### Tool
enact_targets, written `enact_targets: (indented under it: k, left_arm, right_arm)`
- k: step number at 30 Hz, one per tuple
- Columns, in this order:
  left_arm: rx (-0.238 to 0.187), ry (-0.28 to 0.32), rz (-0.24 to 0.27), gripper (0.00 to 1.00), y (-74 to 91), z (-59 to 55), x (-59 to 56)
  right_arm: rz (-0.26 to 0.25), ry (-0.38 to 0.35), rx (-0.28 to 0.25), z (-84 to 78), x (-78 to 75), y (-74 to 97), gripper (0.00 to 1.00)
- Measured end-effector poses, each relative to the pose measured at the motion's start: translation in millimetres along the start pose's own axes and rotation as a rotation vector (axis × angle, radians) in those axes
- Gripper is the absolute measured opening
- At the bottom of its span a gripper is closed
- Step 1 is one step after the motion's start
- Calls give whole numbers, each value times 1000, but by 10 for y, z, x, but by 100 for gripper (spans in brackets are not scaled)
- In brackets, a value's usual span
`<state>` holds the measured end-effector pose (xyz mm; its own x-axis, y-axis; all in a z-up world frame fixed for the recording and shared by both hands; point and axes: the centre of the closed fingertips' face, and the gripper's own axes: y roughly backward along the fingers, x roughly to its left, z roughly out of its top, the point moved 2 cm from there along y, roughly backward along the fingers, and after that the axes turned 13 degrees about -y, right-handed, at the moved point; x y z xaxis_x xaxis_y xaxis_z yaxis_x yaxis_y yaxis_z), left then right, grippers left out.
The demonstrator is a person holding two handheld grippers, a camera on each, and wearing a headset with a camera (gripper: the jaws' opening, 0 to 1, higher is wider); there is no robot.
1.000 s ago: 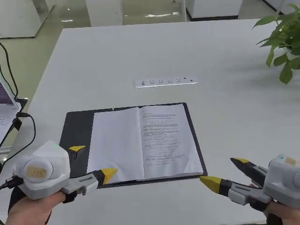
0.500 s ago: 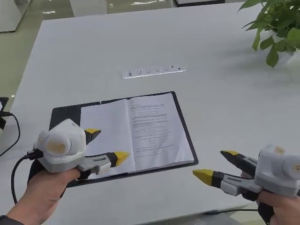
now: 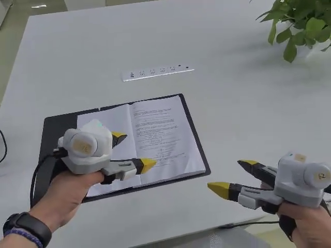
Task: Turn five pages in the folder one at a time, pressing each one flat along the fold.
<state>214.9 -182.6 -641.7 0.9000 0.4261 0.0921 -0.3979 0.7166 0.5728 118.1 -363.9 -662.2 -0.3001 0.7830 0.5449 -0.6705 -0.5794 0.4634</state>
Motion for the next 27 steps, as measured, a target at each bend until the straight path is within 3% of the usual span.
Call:
enact_targets:
  k: [13,18,27]
  left_arm:
    - [22,-12,-53,62,-512,142,-94]
    - [25,0,-89,62,-728,157,-170]
    - [74,-21,-110,62,-1127,122,-303]
  right_arm:
    - [5,-10,-10,51,-27,-10,77]
    - [6,-6,1,36,-30,-16,77]
    - [15,-7,18,12,-61,-15,77]
